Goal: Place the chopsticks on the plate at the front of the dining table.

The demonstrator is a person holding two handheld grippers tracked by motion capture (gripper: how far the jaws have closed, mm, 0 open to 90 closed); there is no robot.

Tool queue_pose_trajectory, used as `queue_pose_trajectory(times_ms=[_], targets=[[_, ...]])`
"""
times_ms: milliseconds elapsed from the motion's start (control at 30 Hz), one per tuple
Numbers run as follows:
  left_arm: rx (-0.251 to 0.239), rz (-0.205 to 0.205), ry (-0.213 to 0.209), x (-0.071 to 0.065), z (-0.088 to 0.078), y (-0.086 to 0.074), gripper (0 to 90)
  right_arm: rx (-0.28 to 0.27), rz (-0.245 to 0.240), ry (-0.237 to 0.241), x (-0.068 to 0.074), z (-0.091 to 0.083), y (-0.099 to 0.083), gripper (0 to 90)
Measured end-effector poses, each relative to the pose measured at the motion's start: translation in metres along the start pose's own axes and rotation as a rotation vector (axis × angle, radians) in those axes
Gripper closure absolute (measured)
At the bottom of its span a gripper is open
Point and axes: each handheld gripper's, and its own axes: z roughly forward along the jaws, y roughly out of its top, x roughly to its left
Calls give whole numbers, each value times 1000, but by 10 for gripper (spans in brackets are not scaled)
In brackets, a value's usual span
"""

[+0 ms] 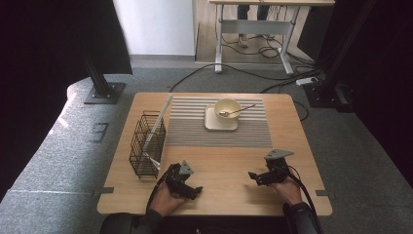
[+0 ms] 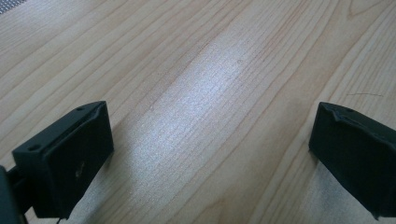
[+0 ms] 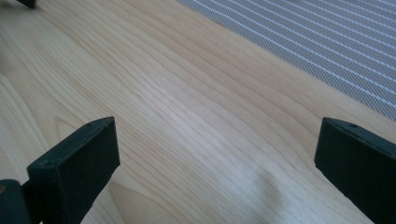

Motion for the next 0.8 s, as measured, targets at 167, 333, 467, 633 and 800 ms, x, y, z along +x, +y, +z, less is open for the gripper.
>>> queue_pose_trajectory(times_ms=[167, 333, 467, 633, 800], targets=[[0, -2, 2, 0, 0, 0, 0, -14, -13, 27, 6, -1, 12, 0], [2, -4, 5, -2, 0, 0, 0, -21, -19, 40, 9, -2, 22, 0], [3, -2, 4, -4, -1, -1, 0, -27, -22, 59, 12, -2, 33, 0], [2, 0, 2, -6, -1, -1, 0, -29, -33, 84, 17, -2, 45, 0], [2, 4, -2, -8, -2, -2, 0, -35, -41, 105, 22, -1, 58, 0]])
